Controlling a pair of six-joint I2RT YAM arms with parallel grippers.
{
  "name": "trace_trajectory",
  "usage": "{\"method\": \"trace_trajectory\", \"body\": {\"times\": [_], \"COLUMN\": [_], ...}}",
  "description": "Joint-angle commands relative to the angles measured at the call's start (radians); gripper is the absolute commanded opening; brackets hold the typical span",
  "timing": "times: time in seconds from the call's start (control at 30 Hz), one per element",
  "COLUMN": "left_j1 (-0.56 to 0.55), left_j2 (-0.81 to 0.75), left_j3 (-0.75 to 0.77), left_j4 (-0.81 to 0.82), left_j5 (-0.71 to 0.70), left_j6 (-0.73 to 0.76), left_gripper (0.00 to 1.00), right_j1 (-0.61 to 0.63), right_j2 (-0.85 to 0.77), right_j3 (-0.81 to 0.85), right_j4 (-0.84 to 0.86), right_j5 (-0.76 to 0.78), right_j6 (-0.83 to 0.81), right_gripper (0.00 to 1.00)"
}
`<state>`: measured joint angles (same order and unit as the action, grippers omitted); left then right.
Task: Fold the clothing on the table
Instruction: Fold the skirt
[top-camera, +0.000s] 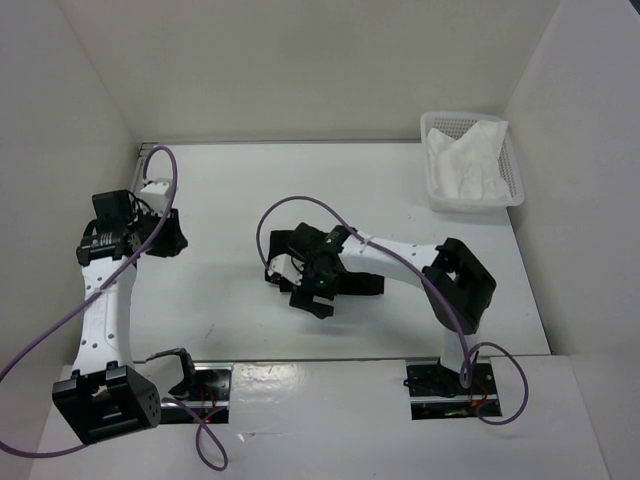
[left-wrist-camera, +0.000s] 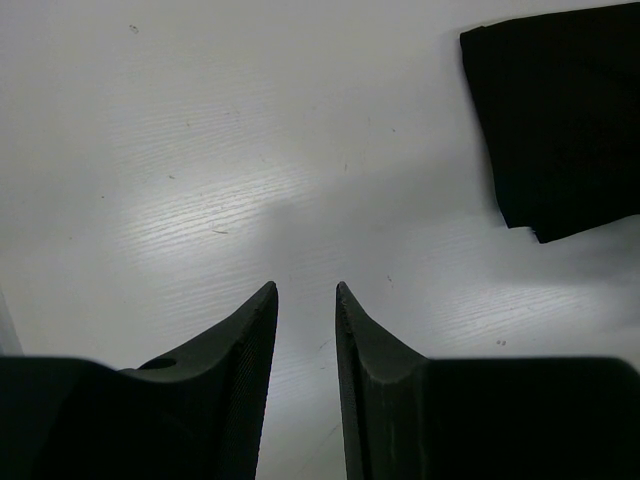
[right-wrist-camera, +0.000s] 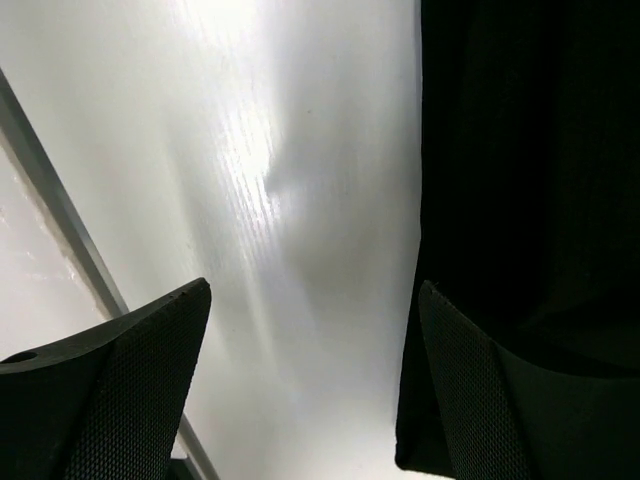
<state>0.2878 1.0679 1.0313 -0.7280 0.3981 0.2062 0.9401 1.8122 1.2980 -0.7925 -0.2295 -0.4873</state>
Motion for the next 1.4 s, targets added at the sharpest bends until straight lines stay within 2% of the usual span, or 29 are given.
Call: {"method": "trace_trajectory", "body": {"times": [0.0, 0.1, 0.13, 0.23, 0.5, 0.73, 1.37], "left_j1": [0.008, 0.008, 0.008, 0.008, 0.008, 0.008, 0.008], "left_j2": [-0.022, -0.022, -0.022, -0.022, -0.022, -0.022, -0.022], "left_j3": [-0.013, -0.013, -0.013, -0.013, -0.013, -0.013, -0.013], "left_j4": [0.022, 0.022, 0.022, 0.022, 0.022, 0.022, 0.022], "left_j5": [0.027, 0.027, 0.027, 0.027, 0.027, 0.027, 0.027], "left_j6": [0.012, 0.012, 0.012, 0.012, 0.012, 0.012, 0.012], "left_gripper": [0.37, 0.37, 0.37, 0.37, 0.37, 0.37, 0.38], "right_j1": [0.003, 0.003, 0.003, 0.003, 0.003, -0.027, -0.057], "right_j2": [-0.02, -0.14, -0.155, -0.186, -0.123, -0.063, 0.029], "right_j3": [0.07, 0.095, 0.095, 0.095, -0.005, -0.014, 0.035], "right_j4": [-0.045, -0.019, -0.01, 0.004, 0.097, 0.156, 0.136], "right_j5": [-0.021, 0.103, 0.177, 0.258, 0.249, 0.208, 0.062], "right_j6": [0.01, 0.035, 0.035, 0.035, 0.035, -0.005, -0.014], "right_gripper": [0.88, 0.9, 0.91, 0.91, 0.92, 0.92, 0.92]}}
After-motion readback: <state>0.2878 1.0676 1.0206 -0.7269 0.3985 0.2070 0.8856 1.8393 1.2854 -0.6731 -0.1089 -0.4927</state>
